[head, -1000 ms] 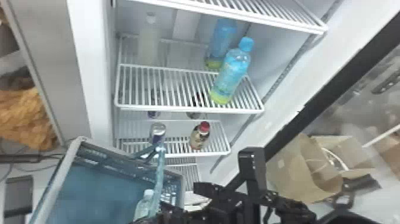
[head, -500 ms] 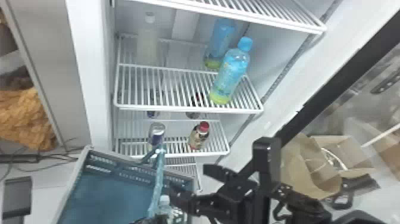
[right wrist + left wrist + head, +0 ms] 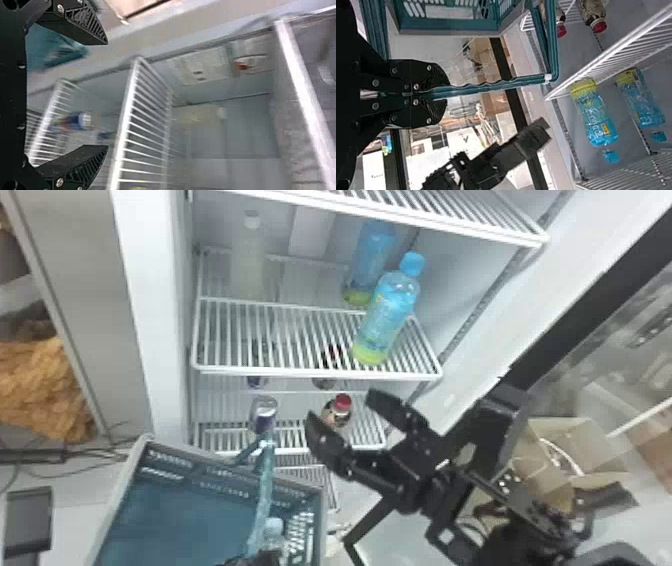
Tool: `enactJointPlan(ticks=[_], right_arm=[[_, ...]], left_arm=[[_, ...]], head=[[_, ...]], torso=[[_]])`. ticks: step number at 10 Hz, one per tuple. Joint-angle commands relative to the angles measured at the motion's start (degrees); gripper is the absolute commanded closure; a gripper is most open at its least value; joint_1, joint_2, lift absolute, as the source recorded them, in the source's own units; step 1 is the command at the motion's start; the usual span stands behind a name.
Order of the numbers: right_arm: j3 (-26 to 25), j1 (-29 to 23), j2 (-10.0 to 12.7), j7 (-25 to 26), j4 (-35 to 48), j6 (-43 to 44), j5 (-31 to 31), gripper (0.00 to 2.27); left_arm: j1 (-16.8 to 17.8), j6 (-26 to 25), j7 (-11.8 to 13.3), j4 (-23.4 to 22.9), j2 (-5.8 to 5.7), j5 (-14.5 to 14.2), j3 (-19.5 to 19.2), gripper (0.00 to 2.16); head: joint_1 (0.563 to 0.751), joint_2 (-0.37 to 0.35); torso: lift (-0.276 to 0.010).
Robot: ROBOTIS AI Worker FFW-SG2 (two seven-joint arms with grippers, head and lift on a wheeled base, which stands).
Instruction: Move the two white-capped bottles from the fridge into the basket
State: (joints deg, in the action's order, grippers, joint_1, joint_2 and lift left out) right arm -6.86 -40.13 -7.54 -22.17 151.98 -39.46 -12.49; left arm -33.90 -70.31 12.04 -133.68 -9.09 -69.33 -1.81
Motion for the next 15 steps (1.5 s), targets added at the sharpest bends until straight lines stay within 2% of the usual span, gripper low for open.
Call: enactJointPlan(ticks=[1, 6, 12, 15], right_arm=[[0.2, 1.5, 0.0, 0.6, -3.3, 7.0, -0.1, 0.12], [4.8, 10.2, -0.5, 2.1, -16.9, 23.3, 2.3, 0.11], [10.9, 24.0, -0.6, 5.0, -36.9, 33.3, 4.3, 0.11], [13.4, 30.2, -0.7, 6.1, -44.3, 35.8, 5.1, 0.11]], left_arm=[[0.0, 0.0, 0.0, 0.0, -0.05, 0.0, 0.1, 1.19], [0.2, 0.0, 0.0, 0.0, 0.04, -0.2, 0.2, 1.19], [0.3, 0.0, 0.0, 0.0, -0.05, -0.4, 0.4, 1.19], [0.6, -0.1, -0.1, 0.0, -0.22, -0.4, 0.7, 1.19]], head=[[0.695, -0.350], [0.695, -0.338], [0.695, -0.273], [0.695, -0.246]], torso=[[0.000], [0.000], [0.000], [0.000]])
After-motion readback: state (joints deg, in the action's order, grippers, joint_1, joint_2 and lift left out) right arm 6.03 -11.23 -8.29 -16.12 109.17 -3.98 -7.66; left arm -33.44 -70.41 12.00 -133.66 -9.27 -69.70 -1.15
